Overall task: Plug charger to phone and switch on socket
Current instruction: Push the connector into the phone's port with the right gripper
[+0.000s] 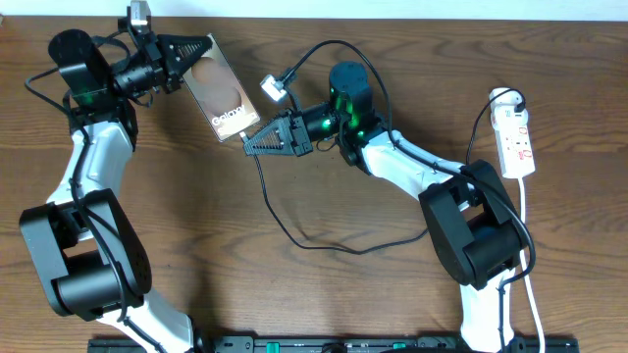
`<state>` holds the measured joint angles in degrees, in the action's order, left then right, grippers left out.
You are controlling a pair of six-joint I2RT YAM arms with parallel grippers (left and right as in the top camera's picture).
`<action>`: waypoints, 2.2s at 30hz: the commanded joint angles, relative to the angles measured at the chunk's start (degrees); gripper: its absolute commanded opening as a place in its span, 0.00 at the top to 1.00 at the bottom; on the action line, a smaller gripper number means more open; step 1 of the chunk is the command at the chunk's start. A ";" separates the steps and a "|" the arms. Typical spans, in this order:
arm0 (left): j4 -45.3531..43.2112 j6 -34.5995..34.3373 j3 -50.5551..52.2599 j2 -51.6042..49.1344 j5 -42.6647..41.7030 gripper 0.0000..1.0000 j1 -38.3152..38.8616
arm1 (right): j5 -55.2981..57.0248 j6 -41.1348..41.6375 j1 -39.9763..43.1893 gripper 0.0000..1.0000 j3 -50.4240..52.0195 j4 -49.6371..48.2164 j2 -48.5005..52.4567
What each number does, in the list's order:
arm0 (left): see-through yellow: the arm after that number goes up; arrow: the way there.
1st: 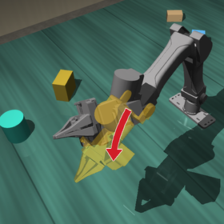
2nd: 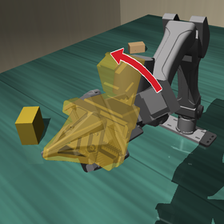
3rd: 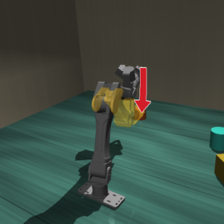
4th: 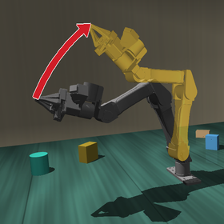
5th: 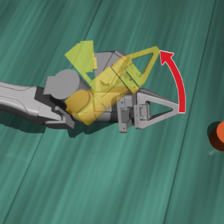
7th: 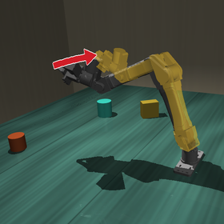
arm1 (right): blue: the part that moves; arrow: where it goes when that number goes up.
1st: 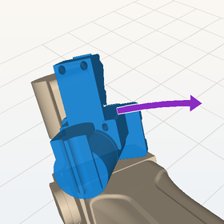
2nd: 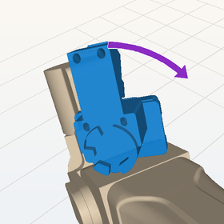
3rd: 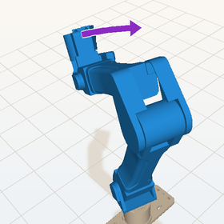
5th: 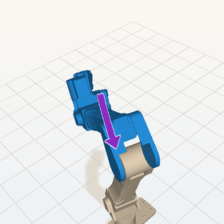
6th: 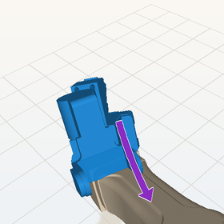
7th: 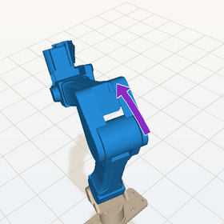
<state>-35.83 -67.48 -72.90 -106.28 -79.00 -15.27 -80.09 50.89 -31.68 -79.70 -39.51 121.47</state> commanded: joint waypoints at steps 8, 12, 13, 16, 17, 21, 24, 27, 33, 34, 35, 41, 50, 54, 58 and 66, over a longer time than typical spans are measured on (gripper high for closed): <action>-0.24 -0.24 -0.07 1.57 -2.49 0.93 0.24 | 2.60 2.78 0.31 0.99 -0.22 -0.20 -0.07; -0.24 -0.24 -0.07 1.57 -2.69 0.92 0.24 | 3.13 3.56 0.31 0.99 -0.22 -0.24 -0.07; -0.24 -0.24 -0.07 1.57 -2.69 0.93 0.24 | 3.23 3.67 0.31 0.99 -0.22 -0.24 -0.07; -0.24 -0.17 -0.07 1.57 -2.93 0.93 0.24 | 3.30 3.98 0.31 0.99 -0.22 -0.24 -0.07; -0.24 0.00 -0.07 1.57 -2.97 0.93 0.24 | 3.32 3.98 0.31 0.99 -0.22 -0.24 -0.07; -0.24 0.68 -0.07 1.57 -3.32 0.93 0.24 | 3.32 3.98 0.31 0.99 -0.22 -0.24 -0.07; -0.24 0.87 -0.07 1.57 -3.76 0.93 0.24 | 3.30 4.00 0.31 0.99 -0.22 -0.46 -0.07; -0.24 1.03 -0.07 1.57 -3.96 0.93 0.24 | 3.30 4.04 0.31 0.99 -0.22 -0.63 -0.07; -0.24 1.07 -0.07 1.57 -4.00 0.93 0.24 | 3.50 4.42 0.31 0.99 -0.22 -1.05 -0.07; -0.24 1.07 -0.07 1.57 -4.02 0.93 0.24 | 3.50 4.44 0.31 0.99 -0.22 -1.05 -0.07; -0.24 1.07 -0.07 1.57 -4.15 0.93 0.24 | 3.52 4.66 0.31 0.99 -0.22 -1.05 -0.07; -0.26 1.27 -0.07 1.57 -4.59 0.93 0.24 | 3.74 5.07 0.31 0.99 -0.22 -1.97 -0.07; -0.26 1.27 -0.07 1.57 -5.25 0.92 0.24 | 4.79 7.85 0.31 0.99 -0.22 -4.42 -0.07; -0.26 1.27 -0.07 1.57 -5.55 0.93 0.24 | 5.27 8.92 0.31 0.99 -0.22 -4.44 -0.07; -0.26 1.27 -0.07 1.57 -5.64 0.93 0.24 | 6.62 10.49 0.31 0.99 -0.22 -4.44 -0.07; -0.26 1.27 -0.07 1.57 -5.62 0.93 0.24 | 10.14 14.03 0.31 0.99 -0.22 -4.44 -0.07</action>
<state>-35.99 -67.02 -72.90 -106.28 -79.31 -15.44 -78.78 62.85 -31.77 -79.64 -43.35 121.47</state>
